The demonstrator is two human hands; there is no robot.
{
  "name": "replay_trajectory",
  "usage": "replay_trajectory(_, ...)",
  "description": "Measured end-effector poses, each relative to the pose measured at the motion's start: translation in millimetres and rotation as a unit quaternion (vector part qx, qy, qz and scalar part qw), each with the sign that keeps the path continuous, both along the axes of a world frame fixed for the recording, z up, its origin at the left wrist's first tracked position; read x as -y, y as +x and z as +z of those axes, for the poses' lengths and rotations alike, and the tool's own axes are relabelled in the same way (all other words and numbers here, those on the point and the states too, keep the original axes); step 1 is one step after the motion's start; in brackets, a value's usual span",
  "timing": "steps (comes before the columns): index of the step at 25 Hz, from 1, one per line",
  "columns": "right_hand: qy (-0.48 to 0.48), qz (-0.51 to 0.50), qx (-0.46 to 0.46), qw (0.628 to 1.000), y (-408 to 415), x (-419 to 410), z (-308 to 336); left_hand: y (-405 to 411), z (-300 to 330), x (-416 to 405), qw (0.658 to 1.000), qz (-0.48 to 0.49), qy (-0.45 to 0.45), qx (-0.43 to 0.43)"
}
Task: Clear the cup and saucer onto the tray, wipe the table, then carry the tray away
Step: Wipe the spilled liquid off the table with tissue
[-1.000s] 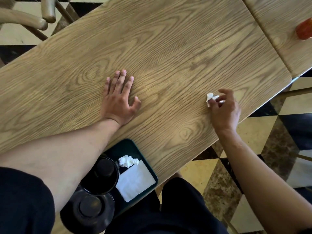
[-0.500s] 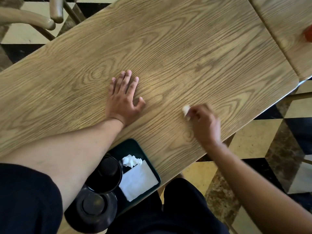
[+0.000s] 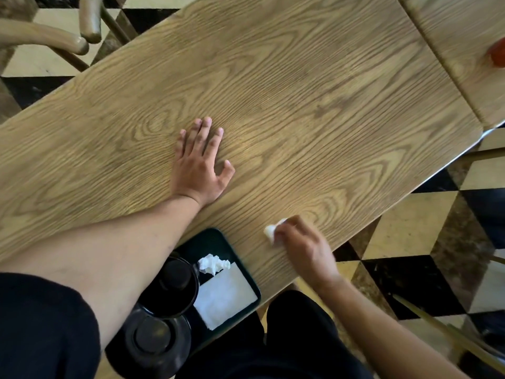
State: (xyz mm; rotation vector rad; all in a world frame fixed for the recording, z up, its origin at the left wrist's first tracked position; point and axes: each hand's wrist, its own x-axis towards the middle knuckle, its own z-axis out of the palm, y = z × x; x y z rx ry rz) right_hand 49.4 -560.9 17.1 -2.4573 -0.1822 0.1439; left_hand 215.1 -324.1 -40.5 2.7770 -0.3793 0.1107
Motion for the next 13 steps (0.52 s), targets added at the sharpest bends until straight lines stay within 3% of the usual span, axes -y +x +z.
replay_trajectory(2,-0.044,-0.17,0.01,0.984,35,43,-2,0,0,1,1.0,0.002,0.0,-0.003)
replay_trajectory(4,-0.057,-0.35,-0.015,0.935,68,73,-2,1,0,1,1.0,0.003,0.004,-0.012)
replay_trajectory(6,-0.053,-0.413,-0.032,0.909,67,59,-8,1,2,1,1.0,0.005,0.006,-0.02)
replay_trajectory(8,-0.034,-0.361,-0.034,0.931,33,14,-4,1,3,1,1.0,0.004,0.006,-0.02)
replay_trajectory(10,0.007,-0.208,-0.038,0.977,-14,-27,2,0,3,1,1.0,0.002,0.007,-0.011)
replay_trajectory(13,0.033,-0.012,-0.057,0.998,-52,-32,8,0,2,1,1.0,0.004,0.008,-0.009)
